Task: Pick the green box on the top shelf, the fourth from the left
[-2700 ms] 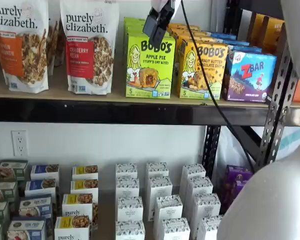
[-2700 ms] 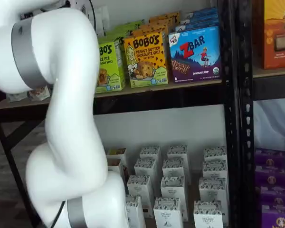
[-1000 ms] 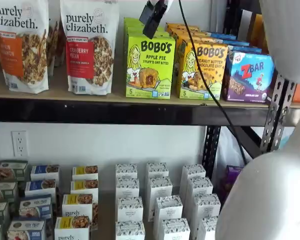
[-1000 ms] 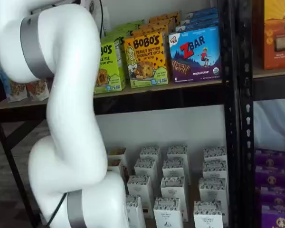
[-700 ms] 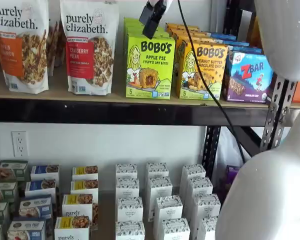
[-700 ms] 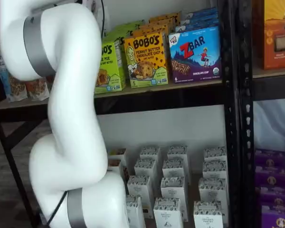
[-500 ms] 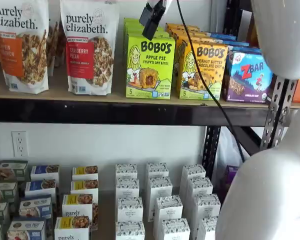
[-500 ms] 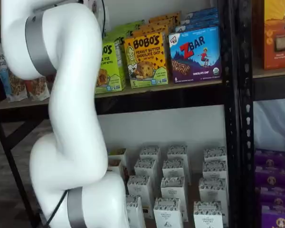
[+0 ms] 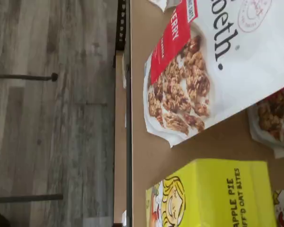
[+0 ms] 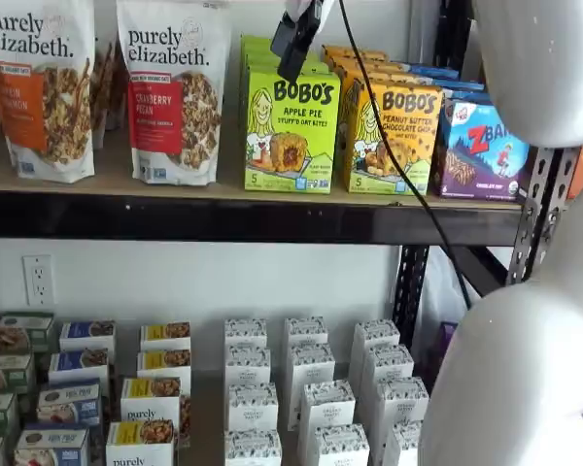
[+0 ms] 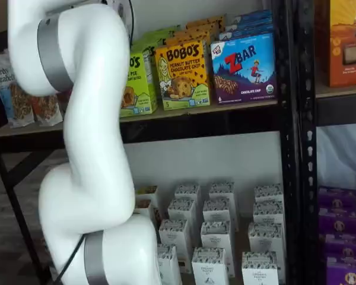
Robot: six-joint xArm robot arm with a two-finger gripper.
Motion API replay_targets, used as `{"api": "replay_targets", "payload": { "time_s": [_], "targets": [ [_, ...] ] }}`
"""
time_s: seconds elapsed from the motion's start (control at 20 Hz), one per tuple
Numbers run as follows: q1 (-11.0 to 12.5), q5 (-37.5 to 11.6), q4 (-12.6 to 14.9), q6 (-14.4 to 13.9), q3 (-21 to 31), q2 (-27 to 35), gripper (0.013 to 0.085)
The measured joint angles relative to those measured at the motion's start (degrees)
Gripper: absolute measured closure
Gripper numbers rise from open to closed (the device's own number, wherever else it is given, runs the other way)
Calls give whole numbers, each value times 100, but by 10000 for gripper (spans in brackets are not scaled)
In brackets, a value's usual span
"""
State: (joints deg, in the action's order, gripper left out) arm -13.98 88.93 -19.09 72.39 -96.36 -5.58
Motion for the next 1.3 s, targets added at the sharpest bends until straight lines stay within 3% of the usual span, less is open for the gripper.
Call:
{"api": "replay_targets", "payload": {
  "time_s": [0.7, 1.3],
  "targets": [
    [-21, -50, 392, 66, -79, 216, 130],
    [-228, -171, 827, -40, 113, 252, 130]
  ]
}}
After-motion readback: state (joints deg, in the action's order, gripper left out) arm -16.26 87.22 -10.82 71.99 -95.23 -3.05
